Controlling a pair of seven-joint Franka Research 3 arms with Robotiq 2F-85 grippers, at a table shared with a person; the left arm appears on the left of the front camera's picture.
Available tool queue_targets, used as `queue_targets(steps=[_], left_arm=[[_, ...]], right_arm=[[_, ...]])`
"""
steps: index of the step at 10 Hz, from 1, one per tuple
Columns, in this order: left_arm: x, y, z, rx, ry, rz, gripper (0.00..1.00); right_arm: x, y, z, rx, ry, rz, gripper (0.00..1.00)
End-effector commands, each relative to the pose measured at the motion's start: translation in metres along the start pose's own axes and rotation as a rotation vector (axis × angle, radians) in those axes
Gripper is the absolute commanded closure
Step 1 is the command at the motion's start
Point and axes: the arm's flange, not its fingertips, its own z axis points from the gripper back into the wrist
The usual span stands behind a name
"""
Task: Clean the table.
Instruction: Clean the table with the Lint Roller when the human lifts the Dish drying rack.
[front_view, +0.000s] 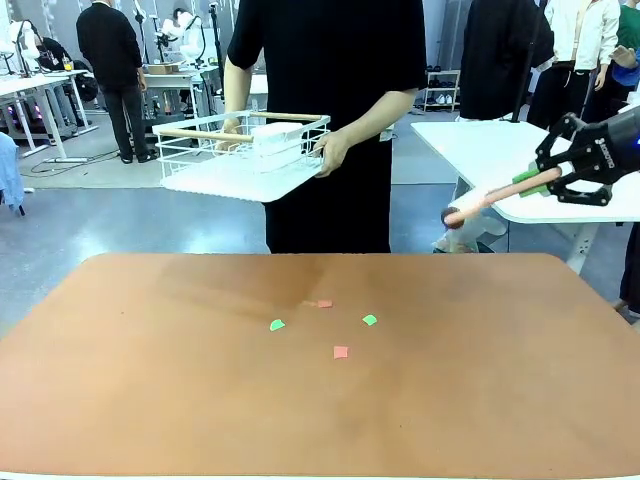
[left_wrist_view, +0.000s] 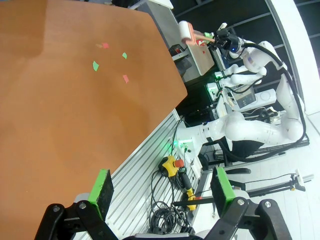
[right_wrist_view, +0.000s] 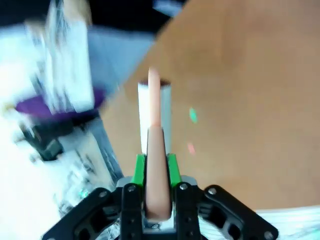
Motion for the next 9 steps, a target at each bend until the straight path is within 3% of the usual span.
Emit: queue_targets(steps=[1,4,6,9], left_arm=[[-0.002,-0.002,0.0,-0.013,-0.013,-0.015,0.0],[-0.002,-0.002,0.0,-0.013,-0.013,-0.015,0.0],[-0.002,-0.002,0.0,-0.013,-0.013,-0.015,0.0],[-0.002,-0.002,0.0,-0.013,-0.013,-0.015,0.0]], right_arm=[[0.024,-0.004,-0.006,-0.049,0.161,0.177,0.79],[0.028,0.009,-0.082,-0.121,0.204,0.414,0.79],[0.038,0.024,-0.109,-0.134,0.24,0.44,0.79],[0.052,0.022,-0.134,-0.161,0.257,0.367,0.79]])
